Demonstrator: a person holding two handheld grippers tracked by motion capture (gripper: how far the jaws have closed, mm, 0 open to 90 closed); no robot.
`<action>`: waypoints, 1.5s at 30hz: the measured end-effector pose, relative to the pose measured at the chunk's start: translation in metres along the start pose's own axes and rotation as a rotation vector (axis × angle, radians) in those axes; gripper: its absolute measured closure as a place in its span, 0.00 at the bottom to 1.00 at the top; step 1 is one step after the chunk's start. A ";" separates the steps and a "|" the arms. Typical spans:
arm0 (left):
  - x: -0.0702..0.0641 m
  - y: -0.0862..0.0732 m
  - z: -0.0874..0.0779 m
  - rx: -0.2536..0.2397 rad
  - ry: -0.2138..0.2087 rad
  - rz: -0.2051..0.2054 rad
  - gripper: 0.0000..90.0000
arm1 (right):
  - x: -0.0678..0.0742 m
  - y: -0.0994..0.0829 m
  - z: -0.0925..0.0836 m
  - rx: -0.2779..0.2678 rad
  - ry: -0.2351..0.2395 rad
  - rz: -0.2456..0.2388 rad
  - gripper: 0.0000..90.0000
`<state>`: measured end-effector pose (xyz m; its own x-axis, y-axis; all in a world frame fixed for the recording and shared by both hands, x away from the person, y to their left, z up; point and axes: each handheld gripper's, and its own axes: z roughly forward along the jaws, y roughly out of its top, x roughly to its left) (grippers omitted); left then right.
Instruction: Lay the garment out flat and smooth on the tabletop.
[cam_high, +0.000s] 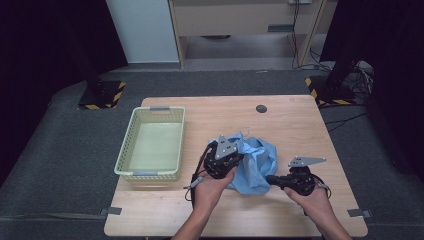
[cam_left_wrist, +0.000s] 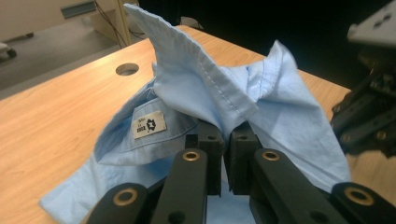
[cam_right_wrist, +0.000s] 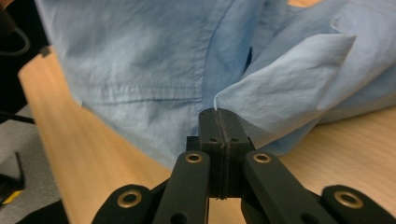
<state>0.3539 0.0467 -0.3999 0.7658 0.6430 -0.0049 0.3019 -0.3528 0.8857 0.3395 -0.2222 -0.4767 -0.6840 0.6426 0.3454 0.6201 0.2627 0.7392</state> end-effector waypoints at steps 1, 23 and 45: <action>-0.001 -0.001 -0.002 0.007 -0.006 0.006 0.97 | 0.002 -0.002 0.001 0.005 0.003 -0.003 0.98; -0.023 -0.066 0.005 0.081 -0.061 -0.010 0.97 | -0.016 0.055 -0.013 -0.042 -0.101 -0.050 0.66; -0.028 -0.066 0.007 0.090 -0.072 0.007 0.97 | 0.005 0.115 0.039 -0.026 -0.084 -0.081 0.59</action>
<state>0.3172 0.0471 -0.4613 0.8061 0.5908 -0.0348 0.3432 -0.4188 0.8407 0.4221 -0.1604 -0.4126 -0.6961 0.6785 0.2346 0.5528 0.2981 0.7782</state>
